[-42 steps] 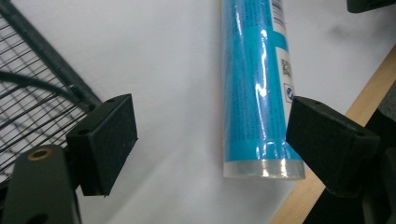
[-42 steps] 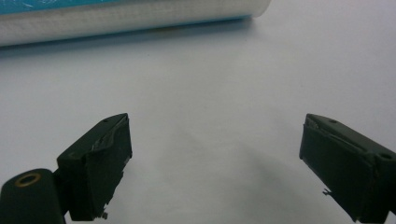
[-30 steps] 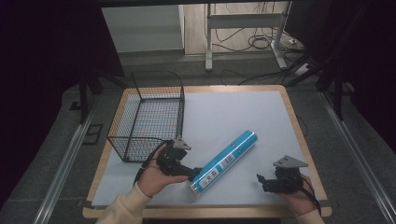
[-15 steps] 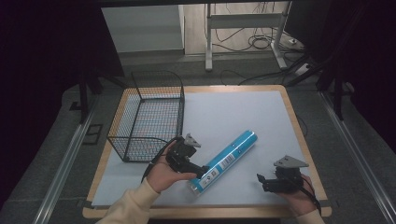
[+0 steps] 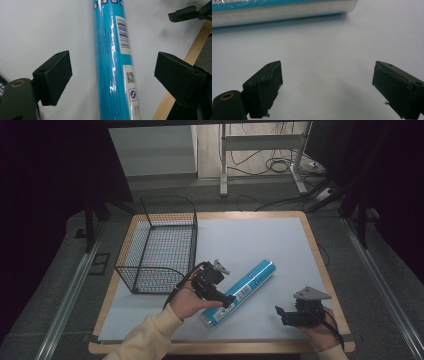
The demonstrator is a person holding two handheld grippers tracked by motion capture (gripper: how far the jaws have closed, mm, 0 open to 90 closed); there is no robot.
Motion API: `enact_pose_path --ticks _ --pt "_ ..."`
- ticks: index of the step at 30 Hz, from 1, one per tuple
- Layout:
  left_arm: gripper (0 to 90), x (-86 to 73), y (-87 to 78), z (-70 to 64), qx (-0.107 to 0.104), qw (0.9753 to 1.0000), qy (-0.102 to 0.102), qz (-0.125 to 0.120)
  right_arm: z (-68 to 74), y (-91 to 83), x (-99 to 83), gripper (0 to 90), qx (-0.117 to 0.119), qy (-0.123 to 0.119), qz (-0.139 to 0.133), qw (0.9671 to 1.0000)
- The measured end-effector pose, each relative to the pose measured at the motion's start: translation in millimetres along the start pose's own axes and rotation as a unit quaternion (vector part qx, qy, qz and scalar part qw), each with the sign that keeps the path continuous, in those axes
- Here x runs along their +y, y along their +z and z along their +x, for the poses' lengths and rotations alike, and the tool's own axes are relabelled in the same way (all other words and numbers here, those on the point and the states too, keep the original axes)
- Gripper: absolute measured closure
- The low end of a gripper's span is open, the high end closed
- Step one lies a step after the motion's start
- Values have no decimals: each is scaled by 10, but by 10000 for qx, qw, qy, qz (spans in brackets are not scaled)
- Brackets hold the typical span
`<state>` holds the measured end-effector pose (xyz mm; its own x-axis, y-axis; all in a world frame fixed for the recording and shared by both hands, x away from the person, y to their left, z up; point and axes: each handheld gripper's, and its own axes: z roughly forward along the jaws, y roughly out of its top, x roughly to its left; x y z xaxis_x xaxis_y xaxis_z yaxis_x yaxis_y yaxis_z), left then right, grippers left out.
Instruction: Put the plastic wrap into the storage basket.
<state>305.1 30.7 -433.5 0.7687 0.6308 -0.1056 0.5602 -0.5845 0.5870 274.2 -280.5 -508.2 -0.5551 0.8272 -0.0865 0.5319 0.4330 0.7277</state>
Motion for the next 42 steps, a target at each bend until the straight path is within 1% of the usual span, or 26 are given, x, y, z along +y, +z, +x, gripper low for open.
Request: enact_pose_path --ticks 5,9,17,19,26,27,28,29,32,33,35,36,38,42 --pt "140 87 41 2 -5 10000 -18 15 -4 5 -1 96 7 44 2 10000" --pt "139 137 89 13 -44 10000 -9 65 -5 -2 0 96 6 22 -14 10000" --pt "138 172 218 5 -83 9998 -23 202 -10 6 -6 96 -2 48 10 10000" --pt "142 192 271 -8 -99 9995 12 289 -10 5 -6 95 -6 48 19 10000" --pt "145 229 369 -41 -139 9991 39 395 -5 6 -5 96 -8 42 26 10000" --pt "144 243 411 -54 -129 9989 62 450 -4 2 -4 96 -18 37 8 10000" --pt "144 243 411 -54 -129 9989 62 450 -4 2 -4 96 -18 37 8 10000" --pt "144 271 461 -63 -117 9986 94 511 -7 1 -3 96 -19 47 4 10000" --pt "144 299 506 -71 -102 9984 108 552 -9 4 -5 96 -25 32 6 10000" --pt "145 327 547 -82 -70 9979 139 628 -10 4 -6 96 -28 28 10 10000" --pt "149 352 592 -89 -17 9973 128 718 -10 5 -8 96 -25 28 5 10000" --pt "150 352 592 -89 -17 9973 128 718 -12 5 -8 96 -19 25 14 10000" --pt "152 387 664 -86 26 9966 88 817 -11 10 -10 96 -20 25 17 10000" --pt "153 423 724 -82 33 9958 85 910 -8 11 -9 96 -16 16 19 10000"
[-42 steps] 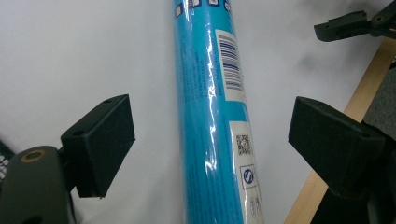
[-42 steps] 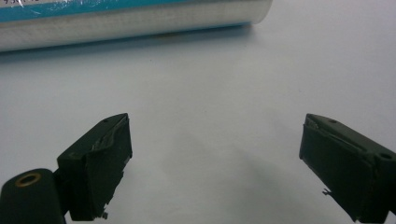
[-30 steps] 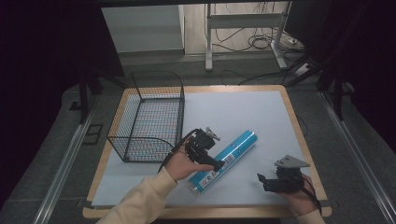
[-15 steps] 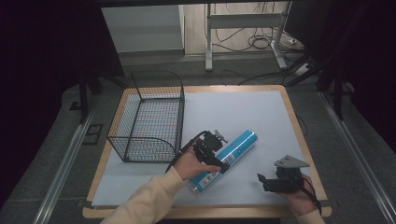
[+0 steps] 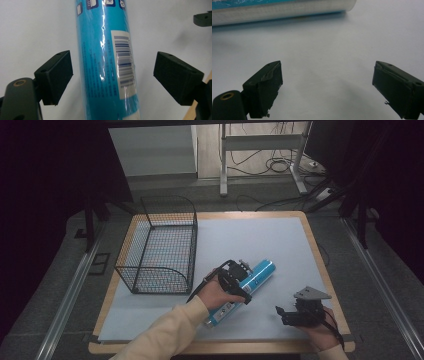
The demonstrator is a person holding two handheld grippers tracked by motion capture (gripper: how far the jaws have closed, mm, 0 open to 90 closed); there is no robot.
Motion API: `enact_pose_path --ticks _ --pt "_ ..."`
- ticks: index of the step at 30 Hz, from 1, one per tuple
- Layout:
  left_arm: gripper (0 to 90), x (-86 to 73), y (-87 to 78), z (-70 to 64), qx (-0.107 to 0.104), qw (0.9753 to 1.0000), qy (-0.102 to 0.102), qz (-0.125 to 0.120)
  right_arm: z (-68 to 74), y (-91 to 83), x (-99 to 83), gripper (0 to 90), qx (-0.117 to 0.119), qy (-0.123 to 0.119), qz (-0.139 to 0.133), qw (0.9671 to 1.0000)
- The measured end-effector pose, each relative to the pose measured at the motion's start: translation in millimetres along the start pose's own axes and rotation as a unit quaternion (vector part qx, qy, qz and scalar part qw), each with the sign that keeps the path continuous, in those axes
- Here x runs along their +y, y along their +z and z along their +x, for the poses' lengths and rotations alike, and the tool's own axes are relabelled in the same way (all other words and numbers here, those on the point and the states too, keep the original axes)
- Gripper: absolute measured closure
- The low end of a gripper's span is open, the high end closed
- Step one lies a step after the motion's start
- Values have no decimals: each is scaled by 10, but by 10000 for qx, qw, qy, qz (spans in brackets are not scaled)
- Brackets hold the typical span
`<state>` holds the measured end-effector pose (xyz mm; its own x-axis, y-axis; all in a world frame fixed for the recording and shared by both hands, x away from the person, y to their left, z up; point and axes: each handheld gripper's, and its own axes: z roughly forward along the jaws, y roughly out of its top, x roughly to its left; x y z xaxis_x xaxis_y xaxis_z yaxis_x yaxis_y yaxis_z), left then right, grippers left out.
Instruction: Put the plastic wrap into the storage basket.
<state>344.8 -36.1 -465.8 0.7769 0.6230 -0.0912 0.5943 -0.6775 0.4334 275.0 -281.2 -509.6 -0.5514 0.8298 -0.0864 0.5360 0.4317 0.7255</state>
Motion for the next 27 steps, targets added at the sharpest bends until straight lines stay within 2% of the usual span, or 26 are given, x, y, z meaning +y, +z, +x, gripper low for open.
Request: enact_pose_path --ticks 3,5,6,10,13,15,16,18,19,27 --pt "153 63 102 19 -11 9999 -59 136 -3 2 -1 96 -10 8 2 10000" --pt "158 88 143 26 26 9996 0 270 -2 3 -3 96 -8 4 4 10000" --pt "163 105 179 22 9 9996 -61 263 -2 2 -2 96 -6 3 2 10000" --pt "165 150 258 30 -5 9993 -93 361 -3 3 -2 96 1 -2 2 10000" --pt "173 183 363 63 -38 9983 -127 575 -6 -1 -2 96 -8 6 -8 10000" --pt "182 184 381 66 -63 9980 -137 621 -6 -3 -2 96 -9 7 -12 10000" --pt "225 187 408 71 -1 9976 -126 682 -7 -3 -2 96 -5 1 -11 10000" --pt "252 188 424 75 -15 9973 -162 714 -7 -1 -3 96 -5 -2 -9 10000" --pt "299 191 444 92 -44 9968 -195 778 -9 2 -3 96 -8 -13 -1 10000" --pt "309 252 432 147 -206 9939 -295 1045 -13 -4 -1 96 -23 -12 -7 10000"
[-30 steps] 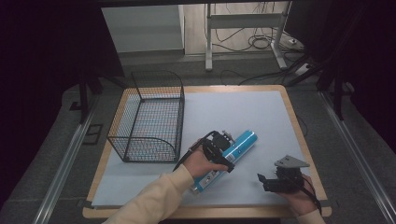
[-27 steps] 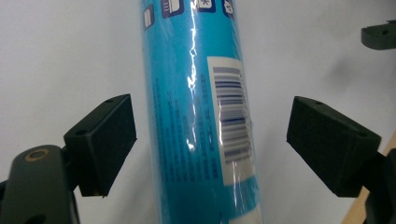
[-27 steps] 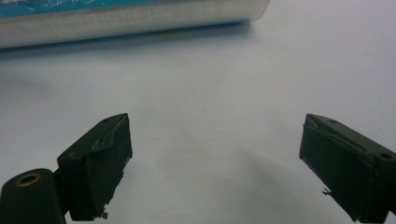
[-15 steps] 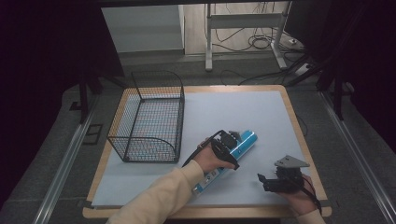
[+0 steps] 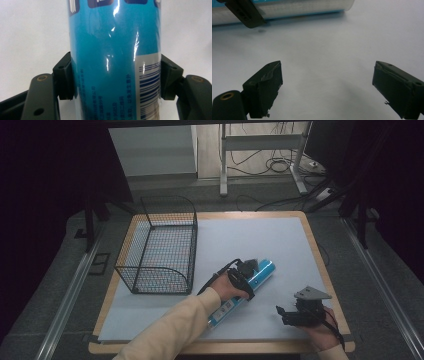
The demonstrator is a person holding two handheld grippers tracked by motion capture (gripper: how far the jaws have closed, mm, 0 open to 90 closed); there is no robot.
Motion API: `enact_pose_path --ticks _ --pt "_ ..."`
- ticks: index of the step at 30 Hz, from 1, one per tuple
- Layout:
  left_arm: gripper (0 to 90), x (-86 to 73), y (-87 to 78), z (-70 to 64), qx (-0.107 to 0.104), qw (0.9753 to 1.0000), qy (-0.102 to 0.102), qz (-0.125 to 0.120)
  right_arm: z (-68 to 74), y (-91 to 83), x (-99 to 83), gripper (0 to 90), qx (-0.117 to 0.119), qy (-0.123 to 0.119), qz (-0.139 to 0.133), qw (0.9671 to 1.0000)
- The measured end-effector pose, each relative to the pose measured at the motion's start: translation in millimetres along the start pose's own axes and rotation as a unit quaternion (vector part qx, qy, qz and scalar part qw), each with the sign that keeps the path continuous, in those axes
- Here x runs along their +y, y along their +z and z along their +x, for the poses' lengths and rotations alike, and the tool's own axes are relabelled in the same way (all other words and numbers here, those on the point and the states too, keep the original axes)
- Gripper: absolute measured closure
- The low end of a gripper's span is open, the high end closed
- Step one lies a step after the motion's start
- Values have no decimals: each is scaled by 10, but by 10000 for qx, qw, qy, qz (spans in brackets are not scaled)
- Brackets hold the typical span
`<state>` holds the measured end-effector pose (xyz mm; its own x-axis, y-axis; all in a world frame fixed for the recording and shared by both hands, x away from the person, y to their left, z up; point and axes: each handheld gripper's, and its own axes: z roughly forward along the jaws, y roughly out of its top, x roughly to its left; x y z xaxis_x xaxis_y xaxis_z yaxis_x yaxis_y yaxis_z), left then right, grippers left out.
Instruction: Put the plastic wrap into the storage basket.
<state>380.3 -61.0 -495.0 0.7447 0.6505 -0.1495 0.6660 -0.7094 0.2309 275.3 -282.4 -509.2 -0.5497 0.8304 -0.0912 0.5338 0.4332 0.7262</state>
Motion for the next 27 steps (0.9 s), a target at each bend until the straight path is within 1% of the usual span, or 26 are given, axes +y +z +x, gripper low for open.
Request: enact_pose_path --ticks 2,3,5,6,7,8,9,10,11,13,14,15,16,20,21,22,24,27 --pt "310 3 -18 -7 49 9999 86 44 -1 -5 2 96 -9 12 -20 10000" --pt "311 3 -18 -7 49 9999 86 44 -1 -5 2 96 -9 12 -20 10000" --pt "311 5 -44 -1 15 9999 113 69 -5 -13 4 96 -14 7 -44 10000" --pt "312 10 -97 19 -3 9999 161 62 -8 -16 6 96 -27 14 -58 10000" --pt "312 10 -97 19 -3 9999 161 62 -10 -16 6 96 -30 17 -57 10000" --pt "312 14 -154 33 -21 9998 175 39 -10 -16 5 96 -37 20 -56 10000" --pt "312 14 -154 33 -21 9998 175 39 -10 -16 5 96 -37 20 -56 10000" --pt "312 14 -210 45 -50 9998 167 25 -10 -18 6 96 -42 20 -61 10000" --pt "312 14 -210 45 -50 9998 167 25 -10 -18 6 96 -42 20 -61 10000" --pt "313 17 -310 64 -32 9997 219 38 -8 -21 7 96 -48 13 -66 10000" --pt "313 18 -346 69 -28 9997 221 27 -9 -20 6 96 -51 10 -67 10000" --pt "313 18 -346 69 -28 9997 221 27 -9 -20 6 96 -51 10 -67 10000" --pt "313 23 -426 82 28 9997 247 -9 -9 -20 6 96 -53 9 -77 10000" --pt "314 39 -575 115 61 9996 255 -41 -10 -18 7 96 -53 6 -80 10000" --pt "314 39 -575 115 61 9996 255 -41 -10 -18 7 96 -53 6 -80 10000" --pt "314 43 -615 131 68 9995 290 -73 -10 -16 7 96 -52 6 -78 10000" --pt "314 53 -679 145 57 9996 239 -101 -10 -17 5 96 -45 2 -77 10000" --pt "314 71 -730 154 101 9995 276 -114 -15 -16 5 96 -49 -2 -77 10000"
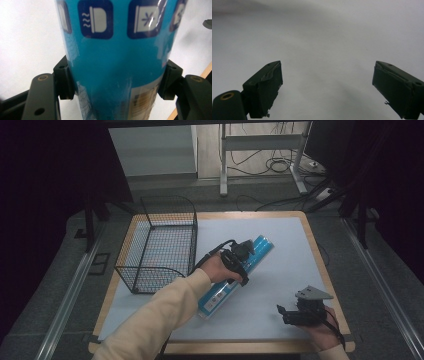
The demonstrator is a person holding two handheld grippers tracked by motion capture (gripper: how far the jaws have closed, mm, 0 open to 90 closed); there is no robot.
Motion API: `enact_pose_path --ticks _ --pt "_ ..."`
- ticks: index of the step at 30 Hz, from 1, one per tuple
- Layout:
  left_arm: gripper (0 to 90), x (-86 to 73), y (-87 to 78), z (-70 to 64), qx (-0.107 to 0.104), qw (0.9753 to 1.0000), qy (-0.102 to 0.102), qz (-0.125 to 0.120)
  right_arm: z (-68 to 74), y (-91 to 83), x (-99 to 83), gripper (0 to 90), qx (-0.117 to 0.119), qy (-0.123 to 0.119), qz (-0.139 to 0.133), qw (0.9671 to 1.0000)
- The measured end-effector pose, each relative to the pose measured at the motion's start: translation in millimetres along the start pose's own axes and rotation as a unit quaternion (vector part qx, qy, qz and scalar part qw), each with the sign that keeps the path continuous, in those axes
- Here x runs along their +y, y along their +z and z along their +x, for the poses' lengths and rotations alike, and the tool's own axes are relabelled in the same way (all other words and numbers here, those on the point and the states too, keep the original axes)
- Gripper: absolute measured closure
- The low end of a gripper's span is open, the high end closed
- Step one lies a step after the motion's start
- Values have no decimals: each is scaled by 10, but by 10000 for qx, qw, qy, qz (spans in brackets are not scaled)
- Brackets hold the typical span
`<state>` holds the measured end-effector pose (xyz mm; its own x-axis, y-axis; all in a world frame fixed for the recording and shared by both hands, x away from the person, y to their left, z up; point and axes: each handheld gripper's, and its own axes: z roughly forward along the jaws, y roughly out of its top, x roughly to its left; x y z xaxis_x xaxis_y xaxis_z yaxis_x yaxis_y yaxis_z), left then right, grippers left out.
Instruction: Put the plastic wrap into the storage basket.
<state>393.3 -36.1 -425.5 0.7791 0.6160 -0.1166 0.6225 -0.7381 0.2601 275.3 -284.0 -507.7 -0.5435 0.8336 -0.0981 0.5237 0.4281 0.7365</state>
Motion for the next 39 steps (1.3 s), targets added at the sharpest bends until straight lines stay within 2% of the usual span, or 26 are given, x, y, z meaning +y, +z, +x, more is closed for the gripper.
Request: enact_pose_path --ticks 15,26,39 --pt "314 100 -268 30 164 9998 76 -94 -10 -7 0 96 1 9 -29 10000" --pt "315 119 -330 83 288 9994 43 -167 -11 -10 3 96 -2 11 -30 10000" --pt "315 224 -467 104 421 9990 70 -112 -20 -17 4 96 12 23 -32 10000"
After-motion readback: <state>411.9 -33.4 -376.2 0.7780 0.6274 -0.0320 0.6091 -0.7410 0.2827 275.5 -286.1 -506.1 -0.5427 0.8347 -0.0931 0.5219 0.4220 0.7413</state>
